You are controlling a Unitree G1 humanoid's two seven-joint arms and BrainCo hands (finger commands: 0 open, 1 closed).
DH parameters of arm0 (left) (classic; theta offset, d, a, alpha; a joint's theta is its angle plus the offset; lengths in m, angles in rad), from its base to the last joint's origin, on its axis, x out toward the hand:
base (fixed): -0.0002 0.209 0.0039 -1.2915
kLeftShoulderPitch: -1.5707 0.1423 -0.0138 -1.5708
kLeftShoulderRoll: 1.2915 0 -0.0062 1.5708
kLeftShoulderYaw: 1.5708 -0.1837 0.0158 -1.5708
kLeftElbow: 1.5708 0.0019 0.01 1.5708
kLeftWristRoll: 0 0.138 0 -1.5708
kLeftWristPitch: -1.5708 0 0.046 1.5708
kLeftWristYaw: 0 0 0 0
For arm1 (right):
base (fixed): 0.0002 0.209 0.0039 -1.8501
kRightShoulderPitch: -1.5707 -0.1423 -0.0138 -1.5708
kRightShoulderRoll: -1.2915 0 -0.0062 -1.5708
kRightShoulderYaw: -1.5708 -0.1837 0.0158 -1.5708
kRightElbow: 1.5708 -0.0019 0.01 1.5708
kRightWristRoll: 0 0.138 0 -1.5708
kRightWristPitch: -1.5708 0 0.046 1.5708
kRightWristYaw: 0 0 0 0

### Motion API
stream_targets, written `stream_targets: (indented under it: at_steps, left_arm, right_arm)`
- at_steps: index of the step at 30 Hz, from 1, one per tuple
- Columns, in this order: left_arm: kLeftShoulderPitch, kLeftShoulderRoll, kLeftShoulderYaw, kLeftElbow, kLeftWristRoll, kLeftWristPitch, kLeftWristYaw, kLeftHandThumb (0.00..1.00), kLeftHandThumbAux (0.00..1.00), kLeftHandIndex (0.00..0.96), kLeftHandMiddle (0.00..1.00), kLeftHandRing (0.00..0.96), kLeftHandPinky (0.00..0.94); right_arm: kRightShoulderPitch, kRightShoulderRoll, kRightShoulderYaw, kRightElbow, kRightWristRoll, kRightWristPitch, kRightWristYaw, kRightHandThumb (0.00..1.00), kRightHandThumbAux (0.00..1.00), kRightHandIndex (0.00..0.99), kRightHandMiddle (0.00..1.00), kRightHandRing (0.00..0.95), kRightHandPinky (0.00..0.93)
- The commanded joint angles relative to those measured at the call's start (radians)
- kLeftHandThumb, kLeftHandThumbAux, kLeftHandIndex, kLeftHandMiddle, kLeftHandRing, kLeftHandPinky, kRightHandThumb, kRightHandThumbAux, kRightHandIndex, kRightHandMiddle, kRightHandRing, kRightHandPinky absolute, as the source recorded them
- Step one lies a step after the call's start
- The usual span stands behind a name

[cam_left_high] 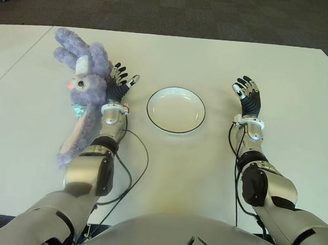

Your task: Put the doll into the plate.

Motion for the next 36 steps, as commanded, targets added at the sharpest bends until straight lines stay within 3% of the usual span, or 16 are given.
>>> stream_targets:
  at_steps: [1, 24, 29, 36]
  left_arm:
    - [0.184, -0.062, 0.011, 0.136, -0.01, 0.149, -0.022, 0.0, 0.672, 0.085, 0.159, 0.17, 0.178]
    - [0.154, -0.066, -0.029, 0.122, 0.02, 0.122, 0.006, 0.0, 0.629, 0.085, 0.148, 0.156, 0.17]
    - [0.133, -0.064, -0.131, 0.08, 0.124, 0.036, 0.086, 0.0, 0.618, 0.052, 0.136, 0.145, 0.139]
    - [0.112, -0.013, -0.221, 0.065, 0.208, 0.009, 0.127, 0.0, 0.616, 0.04, 0.117, 0.124, 0.111]
  right_arm:
    - [0.222, 0.087, -0.003, 0.136, 0.014, 0.095, -0.019, 0.0, 0.677, 0.177, 0.229, 0.214, 0.203]
    - [0.225, 0.089, -0.001, 0.135, 0.016, 0.11, -0.021, 0.0, 0.715, 0.165, 0.226, 0.205, 0.199]
    - [0.224, 0.089, 0.001, 0.135, 0.013, 0.108, -0.03, 0.0, 0.719, 0.175, 0.235, 0.218, 0.208]
    - [0.224, 0.095, -0.002, 0.135, 0.017, 0.101, -0.025, 0.0, 0.732, 0.169, 0.226, 0.209, 0.195]
